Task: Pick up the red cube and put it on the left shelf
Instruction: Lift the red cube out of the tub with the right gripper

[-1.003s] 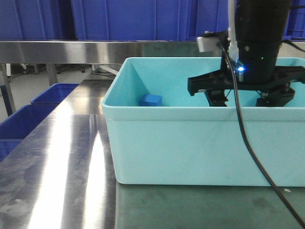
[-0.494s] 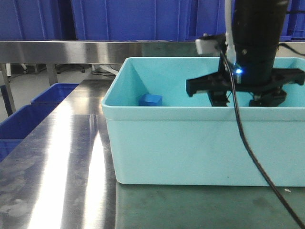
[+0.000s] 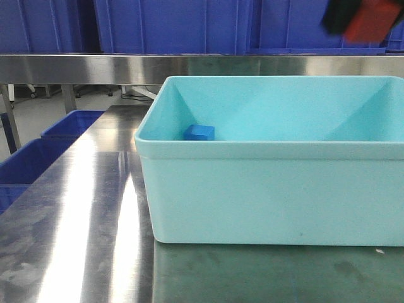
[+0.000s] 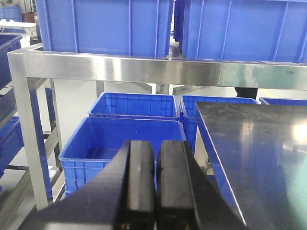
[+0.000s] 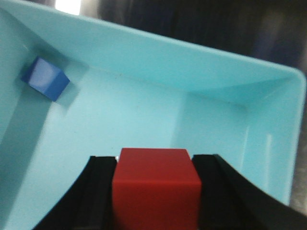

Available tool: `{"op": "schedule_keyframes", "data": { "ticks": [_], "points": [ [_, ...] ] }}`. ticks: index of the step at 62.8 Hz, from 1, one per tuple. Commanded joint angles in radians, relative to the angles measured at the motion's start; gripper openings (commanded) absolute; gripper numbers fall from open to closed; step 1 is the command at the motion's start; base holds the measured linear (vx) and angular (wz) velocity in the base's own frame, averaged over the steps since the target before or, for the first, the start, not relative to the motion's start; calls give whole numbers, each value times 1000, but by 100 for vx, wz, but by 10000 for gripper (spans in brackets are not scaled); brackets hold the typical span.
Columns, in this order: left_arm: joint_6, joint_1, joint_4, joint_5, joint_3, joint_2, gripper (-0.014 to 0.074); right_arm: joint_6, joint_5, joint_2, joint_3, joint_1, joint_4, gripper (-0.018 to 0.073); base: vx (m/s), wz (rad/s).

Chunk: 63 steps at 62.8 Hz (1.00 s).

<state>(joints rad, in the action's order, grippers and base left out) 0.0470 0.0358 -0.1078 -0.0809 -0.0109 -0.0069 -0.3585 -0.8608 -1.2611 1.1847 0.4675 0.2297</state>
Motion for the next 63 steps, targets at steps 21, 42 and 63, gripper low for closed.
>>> {"op": "schedule_keyframes", "data": {
  "ticks": [21,42,63],
  "points": [
    [-7,-1,-5,89,-24,-14,102,15,282,620,-457,-6,177,110,0,0],
    [-7,-1,-5,89,-24,-14,102,15,382,971,-698,-6,206,110,0,0],
    [-7,-1,-5,89,-24,-14,102,15,371,995,-707,-6,214,110,0,0]
  ]
}}
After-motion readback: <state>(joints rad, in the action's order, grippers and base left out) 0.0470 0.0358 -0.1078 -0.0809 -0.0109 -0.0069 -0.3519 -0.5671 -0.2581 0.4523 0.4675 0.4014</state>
